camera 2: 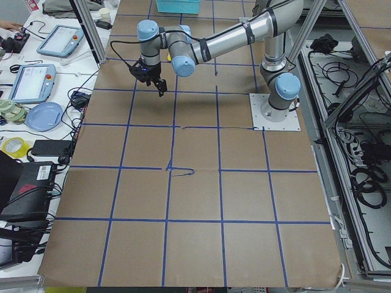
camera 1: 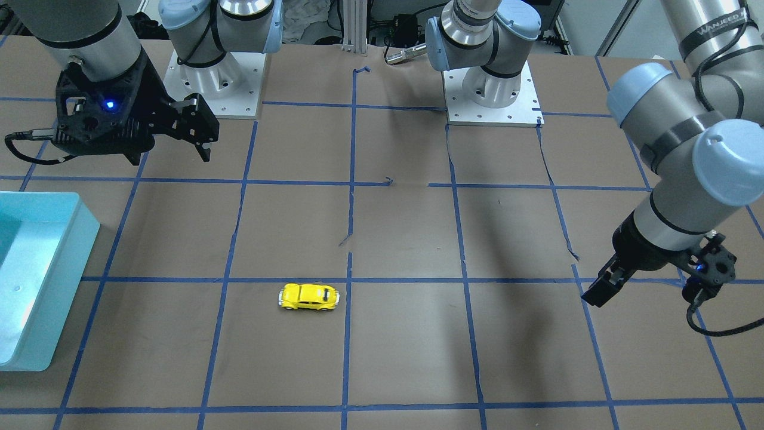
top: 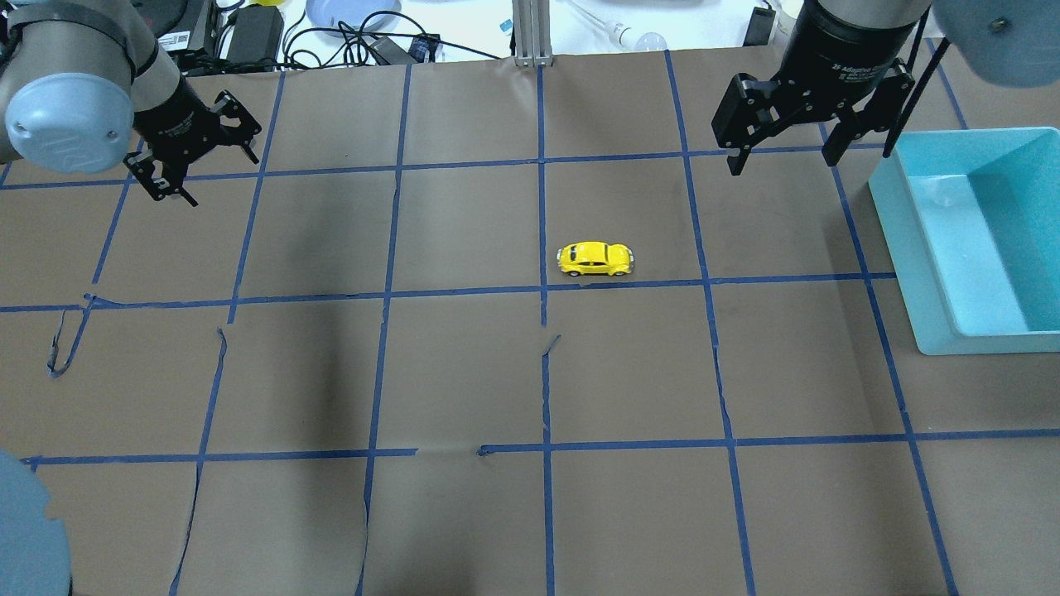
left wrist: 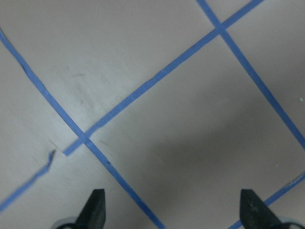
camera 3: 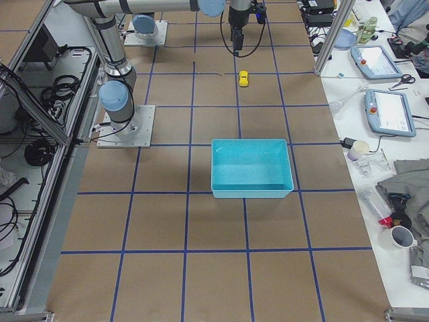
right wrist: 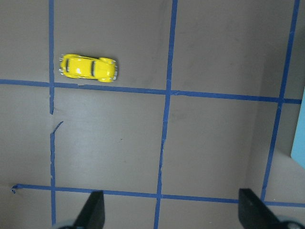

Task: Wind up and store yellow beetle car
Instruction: 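Open the left gripper and lift away, releasing the car to drive off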

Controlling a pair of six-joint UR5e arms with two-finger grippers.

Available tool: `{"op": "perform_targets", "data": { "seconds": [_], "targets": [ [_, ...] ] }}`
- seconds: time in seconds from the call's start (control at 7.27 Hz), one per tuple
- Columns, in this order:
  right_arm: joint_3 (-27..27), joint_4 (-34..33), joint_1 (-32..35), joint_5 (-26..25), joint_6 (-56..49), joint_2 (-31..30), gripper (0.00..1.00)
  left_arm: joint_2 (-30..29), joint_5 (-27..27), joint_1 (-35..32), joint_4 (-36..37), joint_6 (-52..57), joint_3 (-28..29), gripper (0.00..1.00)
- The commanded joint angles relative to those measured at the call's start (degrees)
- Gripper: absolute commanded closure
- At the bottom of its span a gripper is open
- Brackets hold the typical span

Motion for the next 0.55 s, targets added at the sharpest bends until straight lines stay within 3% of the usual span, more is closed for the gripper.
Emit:
{"op": "perform_targets", "data": {
  "seconds": [0.0, 0.41],
  "targets": [
    [-1.2, -0.2, 0.0, 0.3, 0.4, 0.3, 0.0, 3.9, 0.2, -2.2, -2.9, 7.4, 1.5, 0.0],
    [0.2, 1.7, 0.3, -0.1, 0.6, 1.9, 0.0, 6.7, -0.4, -4.0, -3.8, 8.0, 0.5, 0.0]
  ]
}}
